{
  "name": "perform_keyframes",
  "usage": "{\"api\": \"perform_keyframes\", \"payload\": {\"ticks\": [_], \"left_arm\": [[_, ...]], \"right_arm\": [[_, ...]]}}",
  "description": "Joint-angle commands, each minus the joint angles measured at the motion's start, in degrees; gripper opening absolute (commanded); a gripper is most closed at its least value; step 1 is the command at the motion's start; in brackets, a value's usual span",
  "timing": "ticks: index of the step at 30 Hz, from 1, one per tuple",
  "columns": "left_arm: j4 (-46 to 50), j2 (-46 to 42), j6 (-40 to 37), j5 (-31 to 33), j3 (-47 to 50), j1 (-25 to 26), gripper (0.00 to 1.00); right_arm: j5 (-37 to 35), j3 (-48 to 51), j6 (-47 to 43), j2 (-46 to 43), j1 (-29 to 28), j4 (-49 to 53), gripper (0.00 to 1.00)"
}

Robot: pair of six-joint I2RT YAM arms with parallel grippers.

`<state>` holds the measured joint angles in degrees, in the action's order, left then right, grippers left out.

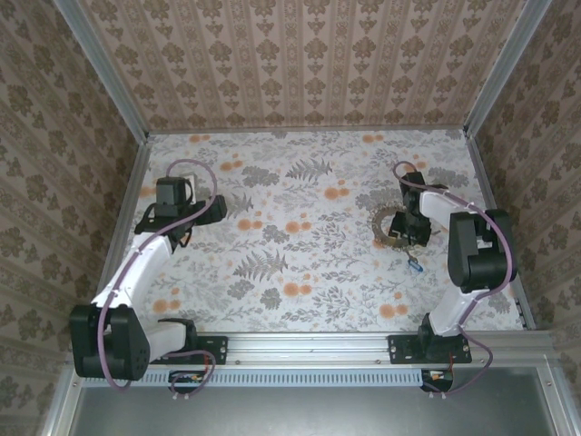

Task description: Put the keys on the keyring

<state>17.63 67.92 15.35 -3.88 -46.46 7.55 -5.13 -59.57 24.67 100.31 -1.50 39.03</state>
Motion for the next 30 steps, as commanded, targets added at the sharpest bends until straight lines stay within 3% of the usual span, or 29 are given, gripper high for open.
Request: {"api": "perform_keyframes", "payload": {"ticks": [1,9,17,23,26,30], "left_arm": [[0.9,1.3,1.8,0.8,0.7,1.0,1.00],[1.6,2.0,2.2,2.3,0.6,1.6,1.00],[3.2,2.0,1.4,4.2,-0.1,2.4,1.00],[5.0,2.1,-1.4,5.1,-1.4,3.4,1.00],[4.5,1.6,-1.5,5.8,-0.5,4.1,1.00],[4.2,2.3,-3.2,2.9,-1.5,6.2,1.00]], "right_arm": [[2.1,-2.3,-5.0,2.4,-1.8,0.8,0.55],[2.9,-3.7,-10.6,3.9,-10.3,-0.7,0.49],[2.5,-8.3,-9.8,6.8,-26.1,1.8,0.50],[10.6,-10.8,-4.4,6.9,-36.0,-1.5,0.51],[5.3,-12.6,-3.5,4.5,-37.1,1.9,0.54],[-0.1,-6.8,-1.6,-6.7,-33.2,1.3,0.62]]}}
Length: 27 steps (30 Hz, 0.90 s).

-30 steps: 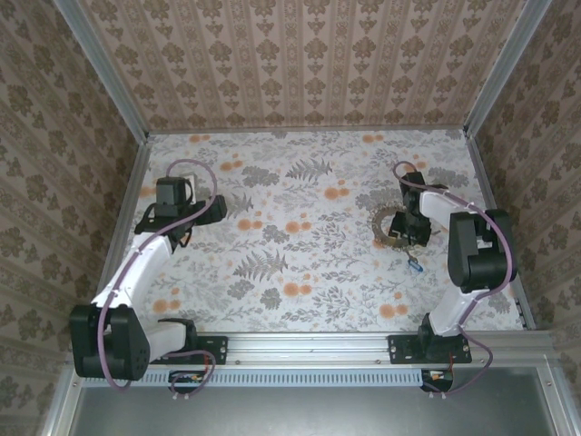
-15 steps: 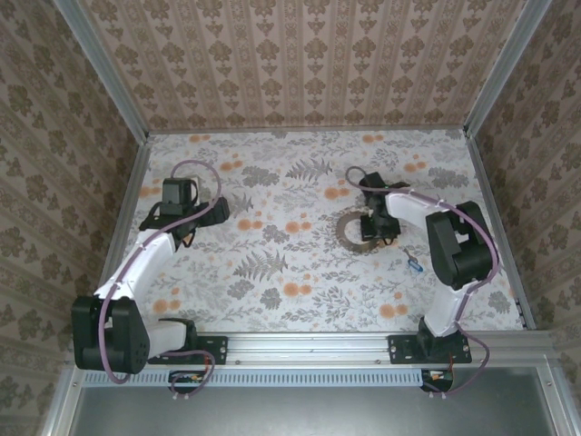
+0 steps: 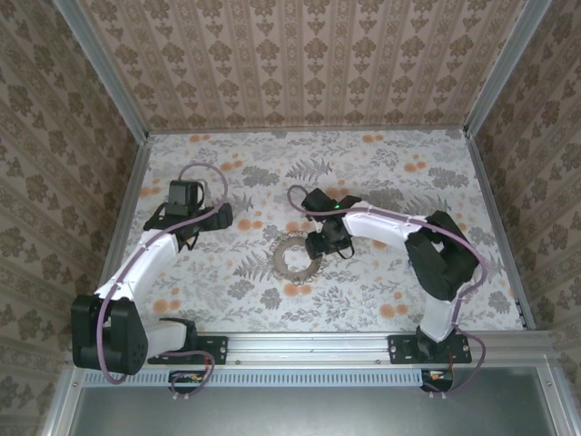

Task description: Put the keys on the keyring

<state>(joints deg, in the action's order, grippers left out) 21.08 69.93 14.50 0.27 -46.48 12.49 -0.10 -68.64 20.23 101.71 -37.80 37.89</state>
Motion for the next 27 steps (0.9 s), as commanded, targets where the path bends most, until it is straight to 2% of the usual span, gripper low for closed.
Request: {"api": "perform_keyframes", "payload": {"ticks": [1,3,4,6,9,13,19,22,23,27], "left_arm": [[0.8,0.5,-2.8,-1.3,-1.6,2.0,1.00],[0.7,0.8,-3.3,-1.1,-1.6,3.2,1.00],[0.7,1.0,-4.0,-1.1,-1.9,4.0,1.00],[1.4,1.4,-6.1,-1.4,-3.1,5.9,1.00],[2.0,1.2,-8.0,-0.1,-3.2,9.6,1.00],[2.9,1.1,-11.1,2.2,-3.7,16.0,1.00],[4.1,2.0,-14.7,4.9,-4.3,22.4,1.00],[4.4,2.6,-14.8,4.4,-4.6,23.4,1.00],[4.5,2.8,-14.9,4.2,-4.7,23.5,1.00],[5.0,3.1,-15.6,4.4,-5.2,23.7,1.00]], "right_arm": [[-7.1,4.0,4.4,-11.4,4.4,2.5,0.65],[-11.1,7.4,9.0,-17.2,8.0,4.0,0.71],[-14.3,9.6,13.4,-19.9,11.1,5.2,0.77],[-16.6,15.4,20.9,-25.0,19.4,4.8,0.76],[-13.0,21.7,27.2,-29.0,31.2,4.1,0.70],[-8.7,24.0,27.8,-28.1,37.7,3.9,0.65],[0.2,24.6,26.4,-20.7,39.2,1.0,0.65],[4.8,25.1,24.6,-18.3,38.9,-2.2,0.57],[5.9,25.3,23.6,-17.7,38.3,-3.3,0.53],[6.0,26.1,20.2,-16.1,32.9,-6.4,0.51]]}}
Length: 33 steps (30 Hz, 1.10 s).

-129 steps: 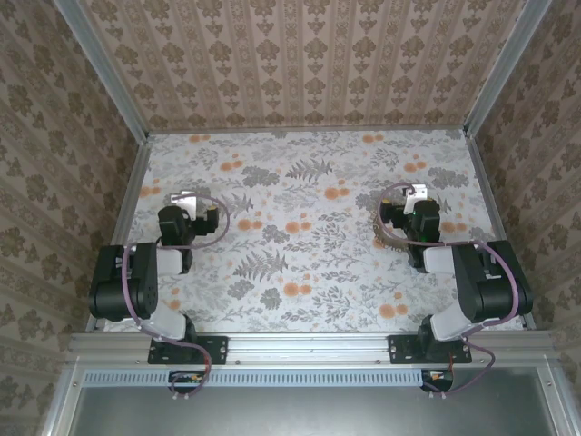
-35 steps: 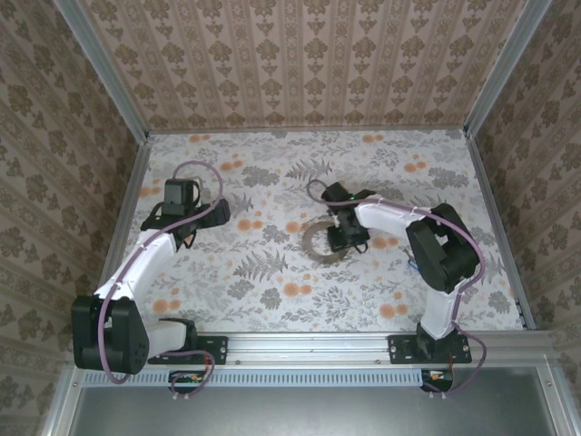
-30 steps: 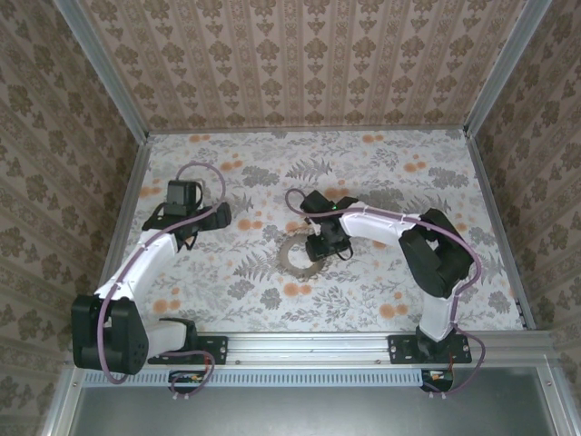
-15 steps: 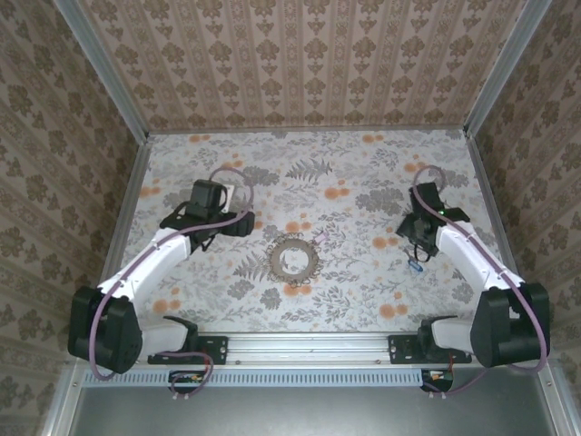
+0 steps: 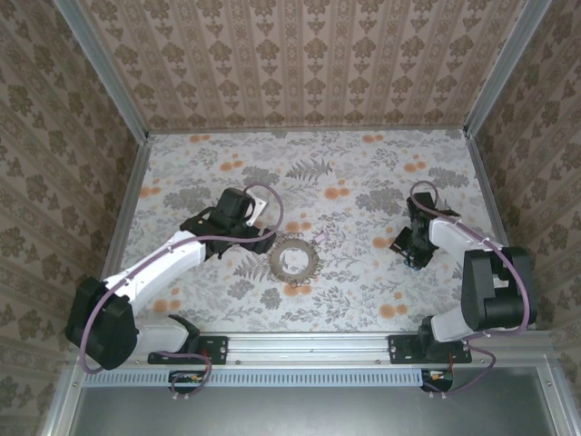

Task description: Put the keys on the keyring

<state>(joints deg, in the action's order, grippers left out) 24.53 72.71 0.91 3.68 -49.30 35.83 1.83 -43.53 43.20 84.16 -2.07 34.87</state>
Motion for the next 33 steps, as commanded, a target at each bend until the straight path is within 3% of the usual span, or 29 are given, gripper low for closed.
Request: {"api": "perform_keyframes", "payload": {"ticks": [1,12,17,19,21,25,28,33], "left_arm": [[1.6,0.4,-2.0,1.1,-2.4,0.4,1.00],[1.8,0.2,-2.4,2.3,-2.3,1.4,1.00],[1.4,0.3,-2.9,2.4,-1.9,2.1,1.00],[0.9,-0.4,-4.3,0.5,-1.6,2.5,1.00],[-0.2,-1.6,-5.3,-0.5,-0.6,3.0,1.00],[-3.5,-4.7,-8.1,-4.1,1.9,4.2,0.98],[-5.2,-6.5,-8.8,-5.7,3.3,5.1,0.97],[-7.3,-7.9,-9.6,-7.9,4.7,6.0,0.95]], "right_arm": [[4.5,0.7,-3.1,2.0,-4.0,-3.5,0.51],[10.1,-4.0,5.1,2.7,-24.4,-5.3,0.53],[8.2,-7.8,2.5,-1.3,-25.1,1.2,0.57],[-0.4,-9.9,2.7,-2.4,-25.1,9.6,0.57],[-3.1,-10.5,1.1,-2.3,-25.1,13.4,0.56],[-0.9,-9.0,-0.4,-1.4,-25.1,13.0,0.51],[2.2,-10.6,-0.1,0.6,-25.2,12.3,0.41],[2.5,-10.3,1.3,2.3,-26.9,10.1,0.38]]}}
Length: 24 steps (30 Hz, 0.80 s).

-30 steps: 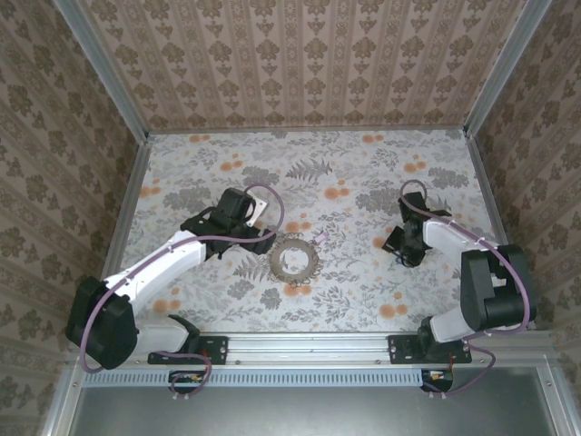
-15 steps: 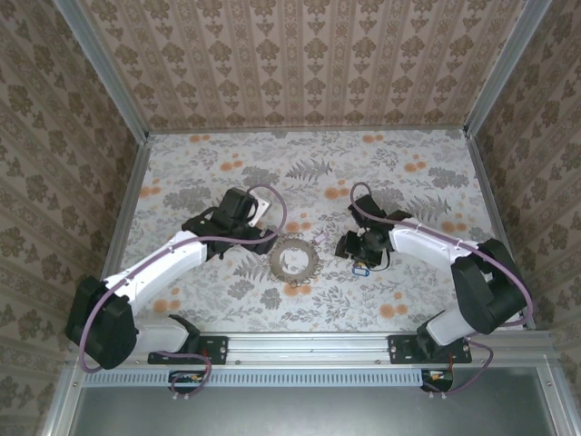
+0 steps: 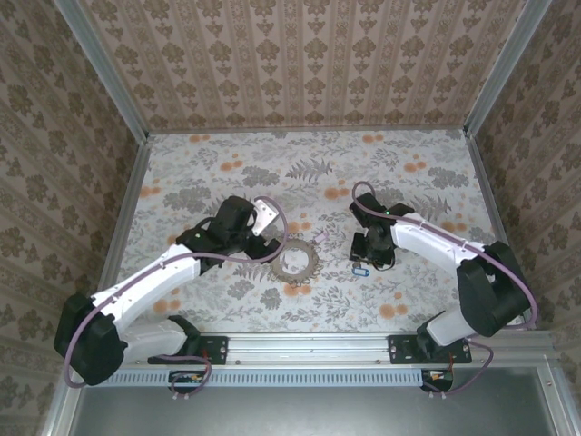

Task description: Put the keys on the keyring

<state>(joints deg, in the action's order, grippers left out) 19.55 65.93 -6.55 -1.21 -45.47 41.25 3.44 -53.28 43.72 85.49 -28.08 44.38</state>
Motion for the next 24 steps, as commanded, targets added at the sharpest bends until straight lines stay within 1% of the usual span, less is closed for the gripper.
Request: {"api": "perform_keyframes", "payload": {"ticks": [1,4,7,11,13,15,16,17,20,22,24], "left_arm": [[-2.3,-1.1,-2.4,-3.8,0.9,0.8,0.95],[-2.3,-1.0,-2.9,-5.7,1.2,1.3,0.94],[-3.1,-1.1,-2.0,-5.8,1.9,1.4,0.94],[-0.4,-0.6,0.8,-7.2,0.3,1.1,0.93],[1.4,-1.5,1.6,-8.9,-0.4,0.9,0.93],[2.2,-3.4,3.1,-10.5,0.1,0.1,0.93],[2.5,-4.6,4.2,-12.6,0.4,-1.0,0.93],[2.6,-5.8,5.8,-15.3,1.1,-2.6,0.93],[2.5,-8.8,11.6,-21.3,3.8,-8.1,0.92],[2.5,-10.0,15.1,-23.9,5.2,-11.3,0.89],[2.6,-10.9,18.1,-24.7,6.4,-13.6,0.89]], "right_arm": [[1.1,-0.7,0.5,1.8,-1.0,0.0,0.39],[2.5,-2.4,-0.3,3.7,-1.7,-0.5,0.39],[3.2,-2.7,-3.0,1.5,-3.9,-3.4,0.40],[7.2,-1.9,-12.6,-0.8,-5.1,-8.9,0.37],[9.9,-1.0,-18.0,-0.2,-6.1,-11.7,0.36],[12.6,0.6,-21.2,0.5,-8.2,-15.9,0.34],[13.6,1.8,-22.8,0.5,-9.5,-18.0,0.33],[13.0,3.0,-24.2,0.1,-11.2,-19.1,0.33],[14.2,5.7,-26.5,-1.7,-14.6,-21.5,0.34],[15.9,7.9,-26.5,-2.1,-15.6,-24.4,0.36],[16.0,8.2,-27.0,-0.7,-16.0,-25.4,0.36]]}}
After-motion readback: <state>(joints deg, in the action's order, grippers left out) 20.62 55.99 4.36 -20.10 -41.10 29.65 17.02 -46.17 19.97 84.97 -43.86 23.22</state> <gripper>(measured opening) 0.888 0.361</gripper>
